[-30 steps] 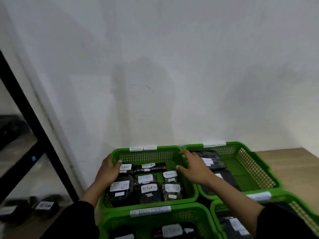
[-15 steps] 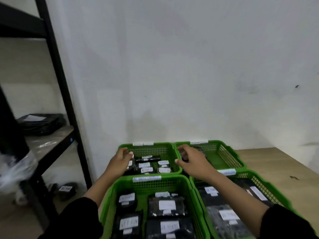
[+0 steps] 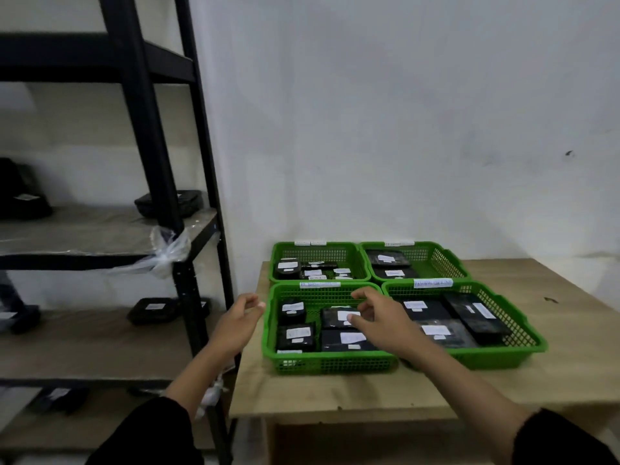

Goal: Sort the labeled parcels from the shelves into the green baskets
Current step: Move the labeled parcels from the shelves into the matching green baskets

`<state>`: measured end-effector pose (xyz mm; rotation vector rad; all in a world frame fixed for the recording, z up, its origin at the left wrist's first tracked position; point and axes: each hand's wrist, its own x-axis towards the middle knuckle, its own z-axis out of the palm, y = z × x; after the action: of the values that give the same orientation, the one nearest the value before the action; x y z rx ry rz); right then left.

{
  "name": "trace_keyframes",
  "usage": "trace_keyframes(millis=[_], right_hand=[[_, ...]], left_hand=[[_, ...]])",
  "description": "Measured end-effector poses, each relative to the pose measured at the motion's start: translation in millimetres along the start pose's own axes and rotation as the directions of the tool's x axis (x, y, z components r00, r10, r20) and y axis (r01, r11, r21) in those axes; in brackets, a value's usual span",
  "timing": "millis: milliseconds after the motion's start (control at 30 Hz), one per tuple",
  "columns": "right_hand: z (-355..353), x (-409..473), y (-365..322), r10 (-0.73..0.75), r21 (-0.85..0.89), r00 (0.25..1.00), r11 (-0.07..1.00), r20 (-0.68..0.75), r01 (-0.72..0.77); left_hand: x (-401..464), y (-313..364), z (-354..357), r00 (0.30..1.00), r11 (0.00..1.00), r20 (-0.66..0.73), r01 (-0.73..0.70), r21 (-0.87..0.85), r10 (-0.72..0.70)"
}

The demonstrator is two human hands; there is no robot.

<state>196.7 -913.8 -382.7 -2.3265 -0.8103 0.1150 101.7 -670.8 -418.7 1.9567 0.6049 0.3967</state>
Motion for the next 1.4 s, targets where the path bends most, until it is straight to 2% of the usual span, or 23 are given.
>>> trace_keyframes(millis=[233, 433, 600, 767, 900, 1133, 1400], right_hand=[[52, -27, -106, -0.033, 0.029, 0.999, 0.999, -0.042, 0.034], [155, -43, -216, -0.075, 0.133, 0.996, 0.988, -0.054, 0.081], [237, -52, -284, -0.104, 0.145, 0.994, 0.985, 0.034, 0.098], [285, -44, -331, -0.12, 0.153, 0.984, 0.983, 0.131, 0.1], [312, -24, -355, -0.14, 0.163, 0.976, 0.98, 0.168, 0.112], [361, 52, -394, -0.166, 0.178, 0.956, 0.976, 0.243, 0.124], [407, 171, -456, -0.21, 0.154, 0.954, 0.972, 0.212, 0.18]], left_hand=[[-56, -42, -119, 1.0, 0.999, 0.012, 0.006, -0.044, -0.005], [-110, -110, -253, 0.999, 0.999, -0.02, 0.036, 0.019, -0.035], [-135, -169, -348, 0.983, 0.993, -0.14, 0.117, -0.021, -0.119], [-141, -207, -415, 0.96, 0.98, -0.198, 0.19, -0.063, -0.199], [-131, -230, -445, 0.946, 0.97, -0.225, 0.207, -0.131, -0.232], [-70, -263, -491, 0.93, 0.96, -0.243, 0.252, -0.122, -0.275], [51, -260, -550, 0.957, 0.981, -0.22, 0.173, -0.083, -0.187]])
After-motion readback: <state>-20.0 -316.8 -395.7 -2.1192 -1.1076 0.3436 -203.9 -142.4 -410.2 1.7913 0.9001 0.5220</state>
